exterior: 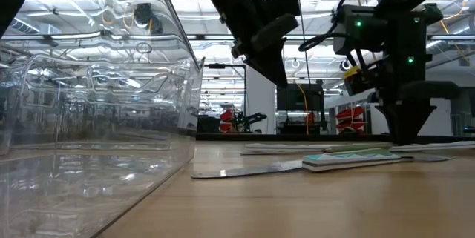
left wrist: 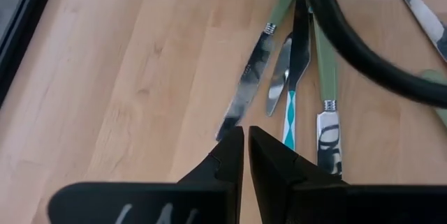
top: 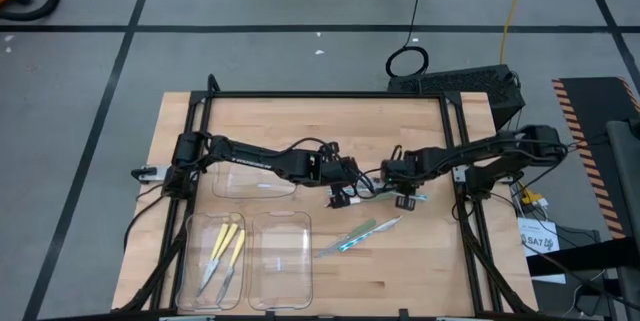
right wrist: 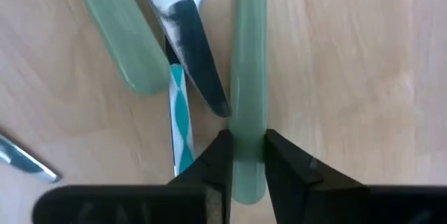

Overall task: Sort silverware by color (type)
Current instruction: Put the bottom green table knife into the top transparent bin

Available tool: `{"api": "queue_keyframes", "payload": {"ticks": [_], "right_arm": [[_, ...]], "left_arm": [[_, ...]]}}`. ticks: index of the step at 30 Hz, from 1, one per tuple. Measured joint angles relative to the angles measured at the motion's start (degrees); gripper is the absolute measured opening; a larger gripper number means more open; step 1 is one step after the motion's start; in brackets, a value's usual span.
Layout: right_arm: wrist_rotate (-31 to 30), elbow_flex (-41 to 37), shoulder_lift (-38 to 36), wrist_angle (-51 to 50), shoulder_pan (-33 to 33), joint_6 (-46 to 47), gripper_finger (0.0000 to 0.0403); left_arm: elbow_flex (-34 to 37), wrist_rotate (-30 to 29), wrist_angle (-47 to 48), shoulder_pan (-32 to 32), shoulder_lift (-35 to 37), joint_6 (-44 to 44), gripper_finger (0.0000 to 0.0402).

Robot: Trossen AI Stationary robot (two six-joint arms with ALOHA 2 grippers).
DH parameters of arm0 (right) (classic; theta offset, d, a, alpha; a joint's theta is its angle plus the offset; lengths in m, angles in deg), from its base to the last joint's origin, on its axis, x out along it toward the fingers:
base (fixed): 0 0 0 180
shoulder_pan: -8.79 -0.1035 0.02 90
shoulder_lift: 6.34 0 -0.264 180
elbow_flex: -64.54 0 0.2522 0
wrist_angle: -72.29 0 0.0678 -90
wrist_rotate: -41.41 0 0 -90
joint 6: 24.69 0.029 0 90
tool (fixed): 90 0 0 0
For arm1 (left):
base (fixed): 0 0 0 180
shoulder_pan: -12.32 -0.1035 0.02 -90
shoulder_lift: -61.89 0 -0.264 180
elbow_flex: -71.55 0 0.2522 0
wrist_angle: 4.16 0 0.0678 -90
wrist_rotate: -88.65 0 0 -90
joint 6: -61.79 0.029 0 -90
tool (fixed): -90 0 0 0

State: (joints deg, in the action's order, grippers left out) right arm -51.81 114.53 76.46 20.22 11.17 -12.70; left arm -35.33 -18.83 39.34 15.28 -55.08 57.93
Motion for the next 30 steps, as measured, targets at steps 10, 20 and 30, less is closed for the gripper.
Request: {"api": "queue_keyframes", "payload": {"ticks": [10, 20, 30], "right_arm": [[-2.8, -0.1, -1.7, 5.5, -4.0, 2.0, 0.0019], [-2.9, -0.1, -1.8, 5.6, -4.8, 1.9, 0.0012], [-2.9, -0.1, -1.8, 5.7, -4.8, 1.7, 0.0012]], "left_arm": [[0.0, 0.1, 0.5, -0.6, -0.1, 2.7, 0.0033], [0.0, 0.1, 0.6, -1.0, -0.1, -1.4, 0.0033], [0.0, 6.6, 2.1, -1.1, -0.1, -6.6, 0.0033]]}}
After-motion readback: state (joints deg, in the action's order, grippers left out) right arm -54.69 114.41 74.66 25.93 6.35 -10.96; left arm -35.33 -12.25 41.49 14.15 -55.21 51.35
